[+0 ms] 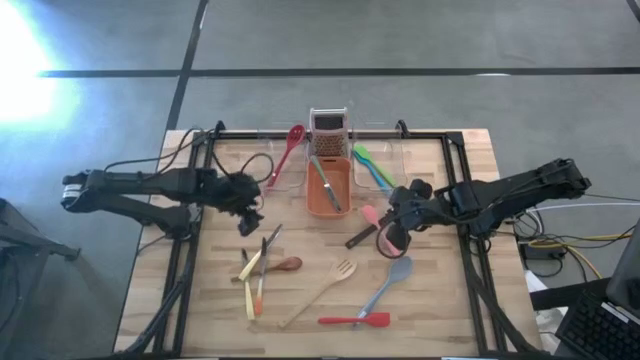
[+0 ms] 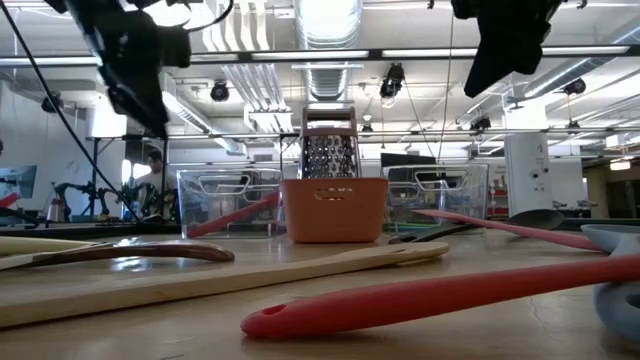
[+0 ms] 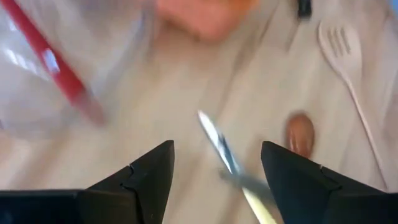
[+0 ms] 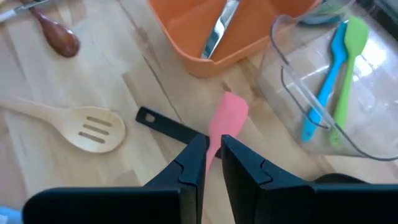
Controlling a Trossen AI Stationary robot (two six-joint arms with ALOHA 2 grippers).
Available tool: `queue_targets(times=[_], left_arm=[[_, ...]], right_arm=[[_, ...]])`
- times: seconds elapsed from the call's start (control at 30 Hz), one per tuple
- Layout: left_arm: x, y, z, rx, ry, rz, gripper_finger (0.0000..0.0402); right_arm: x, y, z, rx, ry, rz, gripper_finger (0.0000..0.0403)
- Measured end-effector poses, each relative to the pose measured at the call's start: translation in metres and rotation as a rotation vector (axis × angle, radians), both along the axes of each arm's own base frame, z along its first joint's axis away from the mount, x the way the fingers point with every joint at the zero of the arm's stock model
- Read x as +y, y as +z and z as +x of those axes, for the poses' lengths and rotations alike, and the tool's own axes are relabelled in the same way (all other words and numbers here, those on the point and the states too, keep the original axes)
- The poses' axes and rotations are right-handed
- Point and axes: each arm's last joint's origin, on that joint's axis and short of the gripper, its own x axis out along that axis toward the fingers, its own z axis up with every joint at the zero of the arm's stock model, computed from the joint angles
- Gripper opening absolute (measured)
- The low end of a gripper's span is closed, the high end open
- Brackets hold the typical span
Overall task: Pick & Place Kitchen Items
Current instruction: Put the orange table knife into the orange bin
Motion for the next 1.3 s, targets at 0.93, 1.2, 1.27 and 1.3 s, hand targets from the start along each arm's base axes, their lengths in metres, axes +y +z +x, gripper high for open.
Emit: queue_targets(times=[0.93, 1.2, 1.27, 1.3], left_arm=[[-0.092, -0.056, 0.046, 0.19, 0.134, -0.325, 0.0243], [-0.096, -0.065, 0.049, 0.267, 0.239, -0.447, 0.0243], [-0.096, -0.064, 0.049, 0.263, 0.281, -0.462, 0.0243], [-0.095, -0.064, 0.049, 0.26, 0.304, -0.467, 0.0243]], right_arm=[[-0.004, 0.022, 0.005, -0.054, 0.029, -0.21, 0.0044], [-0.004, 0.022, 0.005, -0.054, 0.036, -0.214, 0.0044], [-0.004, 0.022, 0.005, -0.052, 0.04, -0.218, 0.0043], [-0.004, 0.022, 0.005, -0.05, 0.046, -0.222, 0.0043]])
